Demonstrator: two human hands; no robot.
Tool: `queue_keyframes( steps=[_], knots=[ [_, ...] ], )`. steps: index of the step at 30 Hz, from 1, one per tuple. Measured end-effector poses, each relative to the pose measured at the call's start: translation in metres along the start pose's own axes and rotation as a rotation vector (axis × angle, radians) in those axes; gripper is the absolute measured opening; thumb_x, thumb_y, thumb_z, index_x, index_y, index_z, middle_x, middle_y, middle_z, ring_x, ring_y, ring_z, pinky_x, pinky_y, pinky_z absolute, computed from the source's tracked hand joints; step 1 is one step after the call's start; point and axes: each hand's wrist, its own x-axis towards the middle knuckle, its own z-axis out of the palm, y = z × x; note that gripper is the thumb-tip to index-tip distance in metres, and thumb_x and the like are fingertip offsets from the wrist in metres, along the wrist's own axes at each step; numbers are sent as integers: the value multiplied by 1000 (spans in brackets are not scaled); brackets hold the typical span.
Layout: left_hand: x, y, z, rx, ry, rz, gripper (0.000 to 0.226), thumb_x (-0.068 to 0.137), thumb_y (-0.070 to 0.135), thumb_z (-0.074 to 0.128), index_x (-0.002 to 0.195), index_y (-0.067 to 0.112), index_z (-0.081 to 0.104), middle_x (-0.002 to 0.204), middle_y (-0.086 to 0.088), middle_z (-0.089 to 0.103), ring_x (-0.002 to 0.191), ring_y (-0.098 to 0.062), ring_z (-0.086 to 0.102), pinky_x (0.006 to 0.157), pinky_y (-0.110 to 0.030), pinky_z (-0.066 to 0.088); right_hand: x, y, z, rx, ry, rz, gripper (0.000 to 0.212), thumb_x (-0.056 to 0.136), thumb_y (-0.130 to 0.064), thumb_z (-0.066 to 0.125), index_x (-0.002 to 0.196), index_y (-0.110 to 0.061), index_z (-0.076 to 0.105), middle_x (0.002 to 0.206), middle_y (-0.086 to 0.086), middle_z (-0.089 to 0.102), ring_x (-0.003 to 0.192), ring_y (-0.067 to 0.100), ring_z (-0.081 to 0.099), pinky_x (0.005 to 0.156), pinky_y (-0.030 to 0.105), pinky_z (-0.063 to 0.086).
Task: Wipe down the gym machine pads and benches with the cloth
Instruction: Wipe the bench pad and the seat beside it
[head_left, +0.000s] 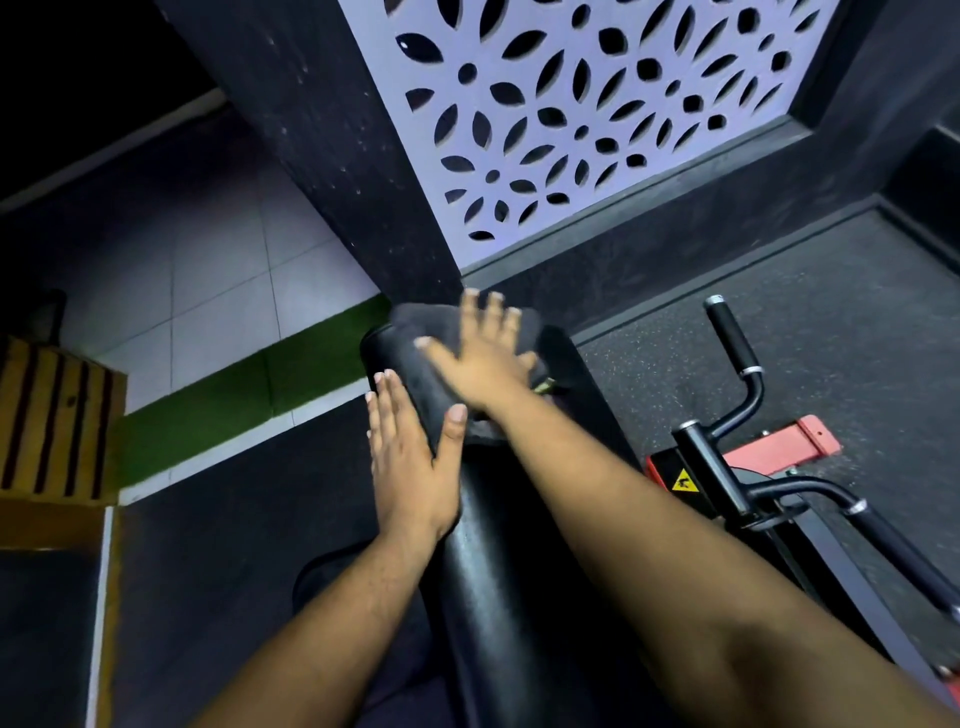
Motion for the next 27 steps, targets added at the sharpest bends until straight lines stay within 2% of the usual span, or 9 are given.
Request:
queue_keyframes(
  steps=[3,8,10,13,15,17,20,22,27],
  knots=[
    [-2,1,-3,-85,-2,-43,123,70,101,6,162,22,-15,172,4,-13,158,-10,-8,130,-43,6,-3,-28,-1,-48,-7,-277,101,87,-81,45,160,-41,-12,170,-1,-23,155,32,-21,113,78,3],
    [-1,3,-4,-52,-12,-25,118,72,100,7,158,24,-23,170,5,-19,157,-10,-13,130,-45,6,38,-47,-17,-7,-25,-76,87,89,-80,42,160,-49,3,173,-1,-7,157,34,-5,110,83,7],
    [-1,3,-6,-80,1,-32,118,73,100,9,157,23,-24,169,5,-22,157,-10,-13,129,-46,6,27,-47,-15,-24,-29,-149,86,88,-81,43,159,-53,3,172,-5,-9,158,30,-8,110,81,7],
    [-2,1,-5,-86,9,0,115,76,98,10,158,23,-22,168,7,-23,157,-8,-15,130,-45,5,-7,12,-7,-17,-28,-272,83,87,-81,46,154,-63,0,169,-19,-16,157,18,-15,112,77,6],
    [0,-3,-1,-42,-16,12,109,79,96,10,161,29,-16,169,10,-22,156,-6,-16,130,-44,3,-15,87,-4,-15,-22,-143,78,88,-82,43,151,-66,0,168,-23,-16,157,15,-14,113,76,6],
    [0,-4,1,-2,-25,18,104,81,94,10,162,33,-10,170,13,-18,156,-6,-16,130,-44,3,-13,148,-13,37,-25,108,81,83,-88,38,151,-66,-2,171,-16,-11,159,22,-4,118,72,10],
    [0,-3,2,32,-13,19,103,81,94,10,164,33,-3,171,13,-14,157,-9,-14,129,-42,3,-5,155,-15,126,-53,337,85,90,-81,39,158,-53,-3,173,1,-7,158,34,9,121,64,15],
    [0,-4,2,31,-15,19,104,80,95,10,164,33,-1,171,13,-14,157,-9,-14,129,-41,2,-17,121,-9,57,-40,284,83,94,-77,34,161,-45,-5,172,0,-11,159,31,-2,121,67,7],
    [2,-5,2,13,-13,28,110,78,97,6,164,28,2,172,7,-10,157,-11,-13,129,-40,1,-91,66,5,3,-103,-157,83,96,-75,35,159,-47,-10,169,-8,-22,156,19,-19,122,61,-8]
  ],
)
